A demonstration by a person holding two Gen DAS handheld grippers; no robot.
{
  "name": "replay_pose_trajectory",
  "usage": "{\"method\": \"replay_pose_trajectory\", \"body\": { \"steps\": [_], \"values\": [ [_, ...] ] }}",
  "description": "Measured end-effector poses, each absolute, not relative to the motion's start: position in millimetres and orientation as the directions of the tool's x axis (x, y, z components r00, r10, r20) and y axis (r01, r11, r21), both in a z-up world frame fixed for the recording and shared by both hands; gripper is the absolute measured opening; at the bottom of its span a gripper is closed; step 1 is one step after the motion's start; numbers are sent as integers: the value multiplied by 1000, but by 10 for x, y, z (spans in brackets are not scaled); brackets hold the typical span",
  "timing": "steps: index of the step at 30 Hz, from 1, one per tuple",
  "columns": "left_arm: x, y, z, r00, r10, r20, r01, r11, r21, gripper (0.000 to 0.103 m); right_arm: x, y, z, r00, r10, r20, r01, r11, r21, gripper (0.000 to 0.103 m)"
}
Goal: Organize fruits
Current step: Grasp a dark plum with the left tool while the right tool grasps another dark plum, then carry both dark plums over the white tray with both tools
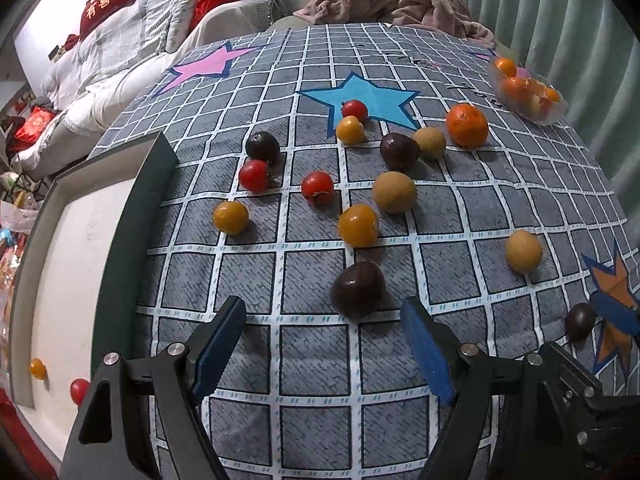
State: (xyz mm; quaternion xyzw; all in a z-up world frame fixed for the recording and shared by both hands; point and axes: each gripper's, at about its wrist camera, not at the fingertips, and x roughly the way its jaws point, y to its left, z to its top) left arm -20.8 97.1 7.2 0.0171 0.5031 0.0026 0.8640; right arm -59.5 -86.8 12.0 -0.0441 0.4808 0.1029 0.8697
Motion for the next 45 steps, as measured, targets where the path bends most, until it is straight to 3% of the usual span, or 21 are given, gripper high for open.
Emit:
{"method": "replay_pose_trajectory", "body": {
  "steps": [3, 4, 5, 7, 14, 45],
  "values": [
    [-186, 959, 85, 487, -13, -873, 14, 1000, -7, 59, -604, -857, 136, 520, 134, -844, -231, 973, 12, 57],
    [-185, 945, 93, 490, -15, -871, 18, 1000, -7, 47, -606, -858, 149, 519, 144, -842, -239, 971, 19, 51],
    [-187, 926, 101, 495, -17, -869, 27, 1000, -5, 34, -605, -859, 158, 518, 153, -842, -243, 970, 27, 37],
    [-197, 884, 113, 493, -38, -869, 53, 998, -14, 28, -609, -893, 175, 512, 175, -841, -242, 969, 55, 31],
    [-393, 937, 163, 493, -65, -868, 65, 997, -38, 28, -737, -991, 197, 471, 280, -837, -246, 952, 180, 30],
    [-1139, 1559, 573, 579, -126, -805, 60, 992, -113, 28, -1010, -571, 532, 460, 331, -824, -313, 929, 199, 31]
  ]
}}
